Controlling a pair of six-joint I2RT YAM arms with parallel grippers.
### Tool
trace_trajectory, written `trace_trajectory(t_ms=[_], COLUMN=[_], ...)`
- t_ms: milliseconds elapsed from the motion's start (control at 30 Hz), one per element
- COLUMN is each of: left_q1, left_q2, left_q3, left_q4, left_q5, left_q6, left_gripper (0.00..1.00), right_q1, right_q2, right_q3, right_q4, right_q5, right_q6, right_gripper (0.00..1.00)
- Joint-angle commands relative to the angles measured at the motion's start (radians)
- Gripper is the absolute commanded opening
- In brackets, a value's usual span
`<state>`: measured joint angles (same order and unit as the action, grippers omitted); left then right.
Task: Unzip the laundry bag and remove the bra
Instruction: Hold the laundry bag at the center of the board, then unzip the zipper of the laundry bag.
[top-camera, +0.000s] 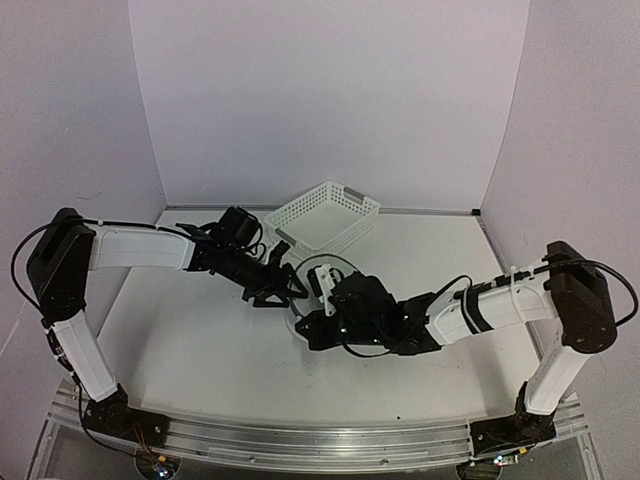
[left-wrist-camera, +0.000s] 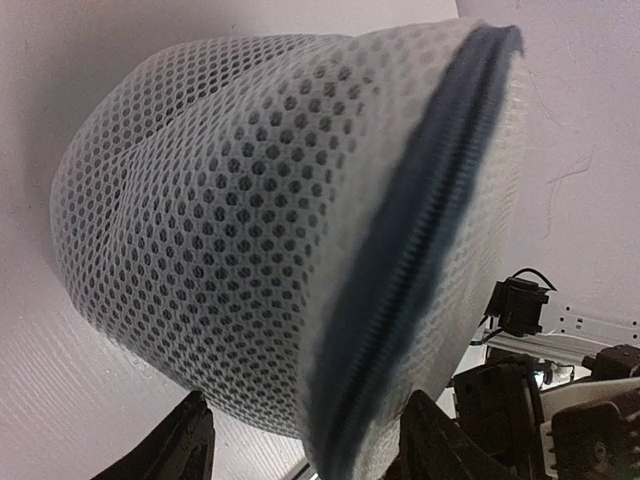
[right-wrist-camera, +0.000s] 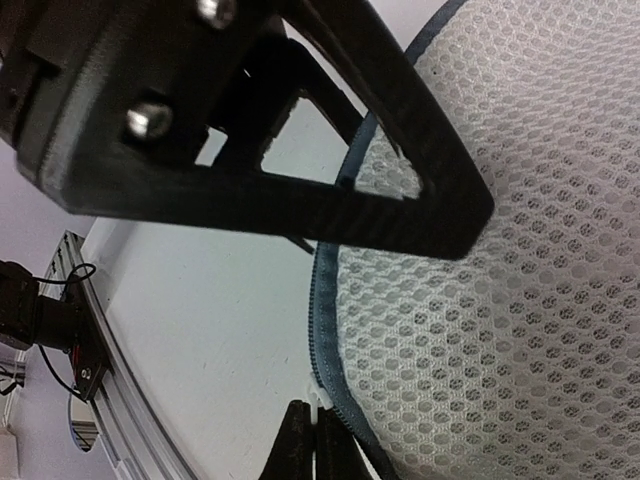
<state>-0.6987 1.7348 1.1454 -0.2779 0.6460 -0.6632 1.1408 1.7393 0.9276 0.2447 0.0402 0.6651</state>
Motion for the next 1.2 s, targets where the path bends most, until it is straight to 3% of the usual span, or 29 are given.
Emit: trace_trajectory(t_ms=[0, 167, 367, 833, 1167], left_q1=[-0.012, -0.012, -0.010, -0.010, -0.010], left_q2=[0.028, 0.026, 0.020, -0.008, -0.049], left_q3=[0.047, 0.047, 0.044, 0.035, 0.040], left_q4=[0.087, 0.104, 0.106, 0.101, 0.069], left_q5=[0.026, 0.016, 0.007, 0.032, 0.037], left_q6=[-0.036, -0.052, -0.056, -0.006, 0.028], left_gripper=[0.59, 0.42, 0.01, 0.00, 0.00], right_q1=[0.010, 0.011, 0.014, -0.004, -0.141], right_q2=[-0.063, -0.080, -0.102, -0.269, -0.364], right_q3=[-0.006, -0.033, -0.079, -0.231, -0.291], right_q4=[0.039, 0.038, 0.032, -0.069, -0.114], right_q5=[0.013, 0.022, 0.043, 0.218, 0.229], right_q6=[-0.017, -0.016, -0.006, -0.048, -0.118], right_gripper=[0.00, 0.00, 0.00, 0.00, 0.00])
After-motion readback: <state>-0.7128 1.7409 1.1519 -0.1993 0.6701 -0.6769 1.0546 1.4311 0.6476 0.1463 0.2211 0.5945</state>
